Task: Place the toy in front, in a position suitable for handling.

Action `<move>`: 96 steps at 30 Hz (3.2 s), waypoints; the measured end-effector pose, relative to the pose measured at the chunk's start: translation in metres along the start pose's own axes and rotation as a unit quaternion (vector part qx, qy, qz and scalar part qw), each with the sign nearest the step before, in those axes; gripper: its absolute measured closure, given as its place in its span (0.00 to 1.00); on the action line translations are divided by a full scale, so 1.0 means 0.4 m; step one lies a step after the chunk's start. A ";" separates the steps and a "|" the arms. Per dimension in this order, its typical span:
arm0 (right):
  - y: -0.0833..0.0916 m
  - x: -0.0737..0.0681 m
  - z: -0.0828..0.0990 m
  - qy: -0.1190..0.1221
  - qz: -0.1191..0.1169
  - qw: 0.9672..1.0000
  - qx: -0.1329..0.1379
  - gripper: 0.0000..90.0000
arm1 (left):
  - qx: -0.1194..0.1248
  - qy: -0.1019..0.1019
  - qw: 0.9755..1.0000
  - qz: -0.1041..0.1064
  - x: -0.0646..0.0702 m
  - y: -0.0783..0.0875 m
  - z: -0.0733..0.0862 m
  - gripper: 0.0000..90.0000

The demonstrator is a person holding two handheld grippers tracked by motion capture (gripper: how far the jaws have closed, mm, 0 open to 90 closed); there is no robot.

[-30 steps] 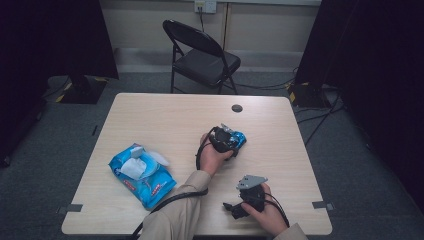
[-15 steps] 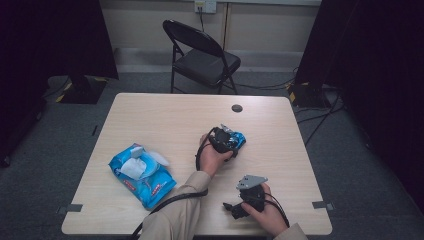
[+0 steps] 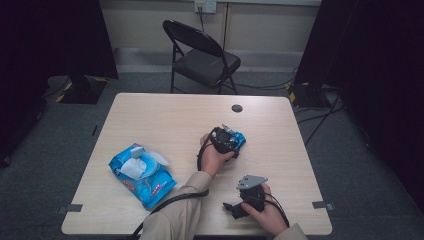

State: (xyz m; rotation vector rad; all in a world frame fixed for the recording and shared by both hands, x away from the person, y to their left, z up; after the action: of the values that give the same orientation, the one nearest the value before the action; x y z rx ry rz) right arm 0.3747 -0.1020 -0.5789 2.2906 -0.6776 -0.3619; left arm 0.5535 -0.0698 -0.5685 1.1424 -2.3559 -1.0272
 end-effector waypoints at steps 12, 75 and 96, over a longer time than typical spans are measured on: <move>0.000 0.000 0.000 0.000 -0.001 1.000 0.000 0.01 | -0.004 0.013 1.000 0.002 0.000 -0.009 -0.006 0.29; 0.002 0.000 0.002 0.003 -0.002 1.000 0.000 0.01 | 0.016 -0.029 0.999 -0.003 -0.003 0.299 0.308 0.31; 0.002 0.000 0.002 0.003 -0.002 1.000 0.000 0.01 | 0.014 -0.023 0.999 0.029 0.015 0.350 0.284 0.19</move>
State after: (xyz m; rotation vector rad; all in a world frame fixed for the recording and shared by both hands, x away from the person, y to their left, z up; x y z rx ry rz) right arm 0.3738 -0.1029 -0.5789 2.2920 -0.6701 -0.3561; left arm 0.4102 0.0370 -0.5448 1.0648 -2.4326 -1.0137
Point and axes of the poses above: each handheld gripper's, and its own axes: y roughly backward along the jaws, z roughly out of its underside, x roughly to its right, the point moved 10 cm from there along -y, roughly forward along the jaws, and after that the axes turned 4 degrees about -z, right-handed, at the moved point
